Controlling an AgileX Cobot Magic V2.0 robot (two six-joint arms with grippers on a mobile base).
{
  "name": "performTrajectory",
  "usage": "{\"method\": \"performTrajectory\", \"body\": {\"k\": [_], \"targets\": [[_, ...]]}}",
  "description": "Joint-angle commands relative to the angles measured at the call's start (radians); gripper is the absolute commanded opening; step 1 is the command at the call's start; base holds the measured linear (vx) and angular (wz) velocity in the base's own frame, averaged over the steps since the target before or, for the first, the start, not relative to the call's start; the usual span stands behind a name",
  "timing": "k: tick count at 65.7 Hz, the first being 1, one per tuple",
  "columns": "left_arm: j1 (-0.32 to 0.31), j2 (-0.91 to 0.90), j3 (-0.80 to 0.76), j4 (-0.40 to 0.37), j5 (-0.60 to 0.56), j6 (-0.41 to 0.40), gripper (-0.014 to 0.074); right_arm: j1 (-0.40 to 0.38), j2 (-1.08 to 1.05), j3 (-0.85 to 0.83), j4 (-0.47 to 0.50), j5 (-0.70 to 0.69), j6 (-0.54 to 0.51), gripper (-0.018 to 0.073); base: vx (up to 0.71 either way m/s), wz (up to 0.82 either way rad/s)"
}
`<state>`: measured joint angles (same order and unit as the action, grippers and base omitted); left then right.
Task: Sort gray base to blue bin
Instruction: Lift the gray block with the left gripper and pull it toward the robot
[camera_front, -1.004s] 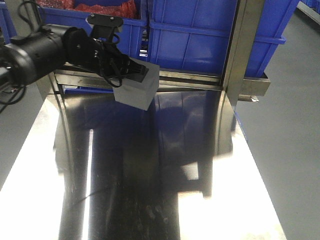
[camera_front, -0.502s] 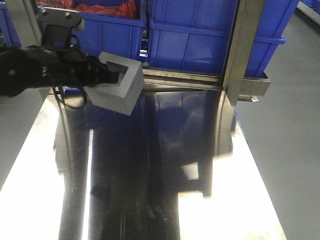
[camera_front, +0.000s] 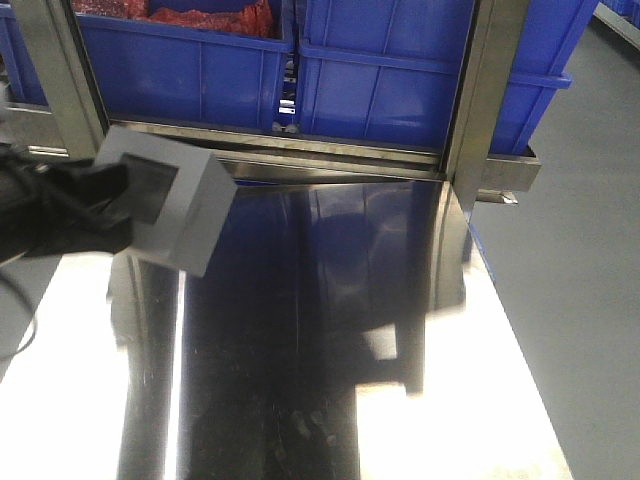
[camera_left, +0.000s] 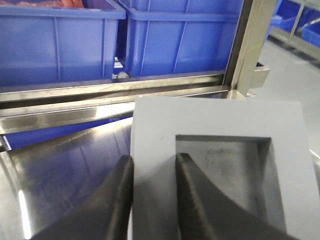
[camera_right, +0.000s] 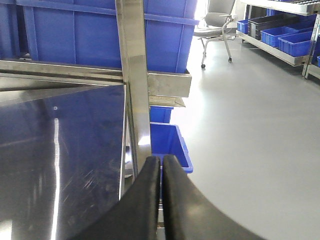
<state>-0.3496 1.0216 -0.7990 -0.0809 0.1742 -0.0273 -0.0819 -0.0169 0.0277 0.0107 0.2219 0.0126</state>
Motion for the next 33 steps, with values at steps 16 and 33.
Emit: {"method": "performTrajectory", "body": {"k": [16,33], "targets": [[-0.005,-0.316,0.202,-0.007,-0.187,-0.015,-0.0008,-0.009,-0.002,0.002,-0.005,-0.075,-0.013,-0.0005,0.00,0.00],[-0.005,-0.534,0.325,-0.042,-0.219,-0.015,-0.0008,-0.009,-0.002,0.002,-0.005,-0.075,-0.013,-0.0005,0.00,0.00]]}}
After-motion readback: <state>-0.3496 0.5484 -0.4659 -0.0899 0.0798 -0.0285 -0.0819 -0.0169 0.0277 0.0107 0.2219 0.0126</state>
